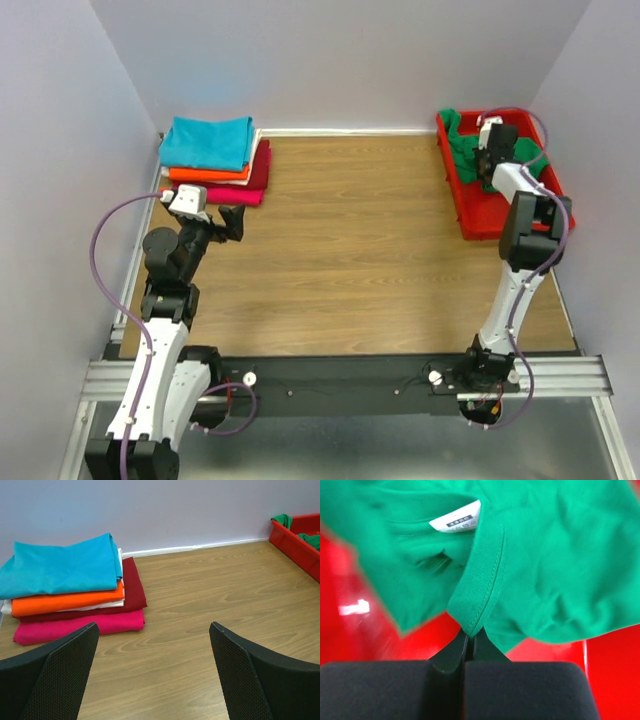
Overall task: Fold and stack the t-shirts
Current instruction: Grab the tshirt from the pile
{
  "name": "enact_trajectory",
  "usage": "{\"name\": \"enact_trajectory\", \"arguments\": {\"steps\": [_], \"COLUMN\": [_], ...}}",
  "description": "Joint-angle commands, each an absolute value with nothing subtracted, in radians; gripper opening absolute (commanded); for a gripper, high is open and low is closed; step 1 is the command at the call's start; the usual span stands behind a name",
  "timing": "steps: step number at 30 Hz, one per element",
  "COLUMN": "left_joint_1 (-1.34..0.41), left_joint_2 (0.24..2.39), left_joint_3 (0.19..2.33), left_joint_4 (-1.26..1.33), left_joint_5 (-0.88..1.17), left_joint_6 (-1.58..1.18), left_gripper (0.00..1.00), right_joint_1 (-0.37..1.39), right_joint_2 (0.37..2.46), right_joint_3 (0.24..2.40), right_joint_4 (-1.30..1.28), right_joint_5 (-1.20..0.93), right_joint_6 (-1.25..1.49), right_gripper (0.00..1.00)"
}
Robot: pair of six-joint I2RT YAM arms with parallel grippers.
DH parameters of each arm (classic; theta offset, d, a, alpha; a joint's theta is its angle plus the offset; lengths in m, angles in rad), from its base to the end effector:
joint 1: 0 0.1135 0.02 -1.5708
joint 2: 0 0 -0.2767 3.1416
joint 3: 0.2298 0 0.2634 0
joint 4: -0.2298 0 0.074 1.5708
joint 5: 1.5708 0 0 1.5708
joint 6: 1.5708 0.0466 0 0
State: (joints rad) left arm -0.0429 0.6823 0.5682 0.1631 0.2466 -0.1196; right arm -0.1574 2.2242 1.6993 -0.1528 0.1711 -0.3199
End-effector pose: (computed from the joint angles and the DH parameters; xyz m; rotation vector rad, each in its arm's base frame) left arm 0.1853 -0.0193 0.3242 0.1393 1.5253 -0.3171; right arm 0.5258 -0.0915 0.1814 -0.0915 2.2736 -0.4468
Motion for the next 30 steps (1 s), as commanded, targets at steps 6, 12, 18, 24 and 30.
{"name": "enact_trajectory", "arguments": {"steps": [6, 12, 18, 24, 30], "left_joint_1": [-0.054, -0.060, -0.066, -0.071, -0.072], "left_joint_2": [0.646, 0.637, 0.615, 0.617, 0.604], "left_joint_3": [0.572, 0.571, 0.563, 0.560, 0.557], "left_joint_4": [0.181, 0.189, 0.190, 0.198, 0.199], "left_joint_5": [0.256, 0.268, 0.261, 0.267, 0.275], "left_joint_6": [-0.118, -0.123, -0.120, -0.112, -0.104], "left_gripper": [0.98, 0.98, 0.98, 0.98, 0.98], "right_joint_1": [-0.109, -0.107, -0.104, 0.084, 0.184], "right_joint_2": [1.713, 1.447, 1.377, 1.471, 1.557], "right_joint_3": [1.339, 1.324, 1.590, 1.954, 2.282], "right_joint_4": [-0.012, -0.035, -0.235, -0.385, -0.422], "right_joint_5": [0.117, 0.020, -0.404, -0.701, -0.819], "right_joint_6": [-0.271, -0.281, -0.186, -0.120, 0.001], "right_gripper": [0.01, 0.01, 0.01, 0.01, 0.01]}}
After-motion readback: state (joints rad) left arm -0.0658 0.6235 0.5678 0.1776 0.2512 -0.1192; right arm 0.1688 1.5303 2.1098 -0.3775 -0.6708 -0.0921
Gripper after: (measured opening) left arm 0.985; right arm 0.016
